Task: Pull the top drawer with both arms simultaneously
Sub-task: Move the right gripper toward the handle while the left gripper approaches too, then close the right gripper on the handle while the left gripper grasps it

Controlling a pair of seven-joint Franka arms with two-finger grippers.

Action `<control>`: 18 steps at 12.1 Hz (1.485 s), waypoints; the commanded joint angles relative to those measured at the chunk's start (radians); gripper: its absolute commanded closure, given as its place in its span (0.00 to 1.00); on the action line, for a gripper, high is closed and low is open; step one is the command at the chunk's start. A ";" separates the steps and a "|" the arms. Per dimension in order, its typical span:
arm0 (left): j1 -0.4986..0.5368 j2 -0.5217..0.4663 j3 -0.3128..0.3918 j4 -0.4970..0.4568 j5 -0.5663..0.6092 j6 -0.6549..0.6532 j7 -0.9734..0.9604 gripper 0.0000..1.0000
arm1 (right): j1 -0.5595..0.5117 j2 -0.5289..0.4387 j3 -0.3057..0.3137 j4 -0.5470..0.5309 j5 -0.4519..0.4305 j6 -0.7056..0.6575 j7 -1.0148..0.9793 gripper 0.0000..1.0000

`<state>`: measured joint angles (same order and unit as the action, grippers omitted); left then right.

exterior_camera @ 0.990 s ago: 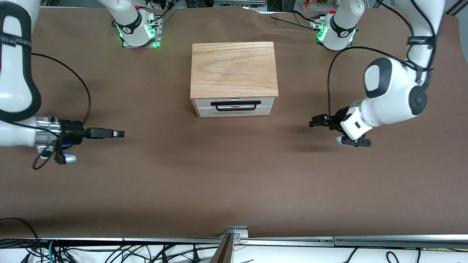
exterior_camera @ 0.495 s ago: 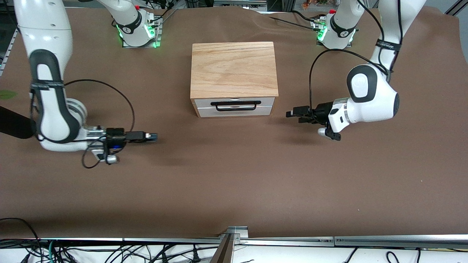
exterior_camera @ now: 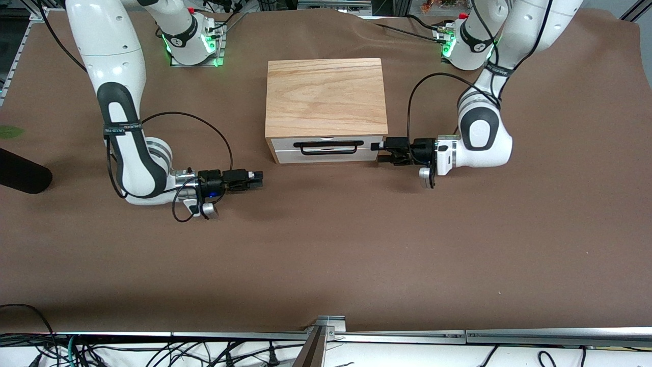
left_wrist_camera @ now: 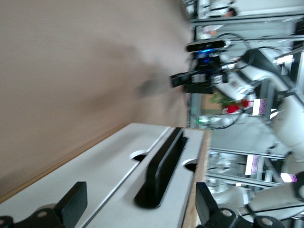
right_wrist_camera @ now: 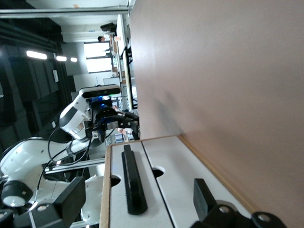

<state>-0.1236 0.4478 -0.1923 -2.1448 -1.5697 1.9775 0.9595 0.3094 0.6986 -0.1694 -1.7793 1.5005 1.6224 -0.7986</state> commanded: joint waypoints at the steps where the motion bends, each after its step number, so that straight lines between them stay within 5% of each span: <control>1: -0.007 0.049 -0.041 0.020 -0.119 -0.023 0.087 0.00 | 0.013 -0.019 0.016 -0.020 0.014 -0.054 -0.028 0.00; 4: -0.040 0.101 -0.045 0.051 -0.187 -0.023 0.163 0.15 | 0.071 -0.017 0.018 -0.020 0.018 -0.039 -0.040 0.00; 8: -0.041 0.118 -0.045 0.054 -0.196 -0.075 0.169 0.53 | 0.120 0.005 0.018 -0.026 0.105 -0.019 -0.123 0.00; 14: -0.039 0.166 -0.045 0.048 -0.199 -0.141 0.263 0.59 | 0.166 0.007 0.025 -0.058 0.170 -0.027 -0.221 0.00; 18: -0.039 0.176 -0.045 0.046 -0.199 -0.166 0.280 0.85 | 0.174 0.013 0.025 -0.083 0.182 -0.033 -0.255 0.00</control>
<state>-0.1562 0.6041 -0.2340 -2.0986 -1.7474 1.8386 1.1923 0.4803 0.7155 -0.1440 -1.8424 1.6584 1.5978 -1.0241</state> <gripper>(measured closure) 0.670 0.000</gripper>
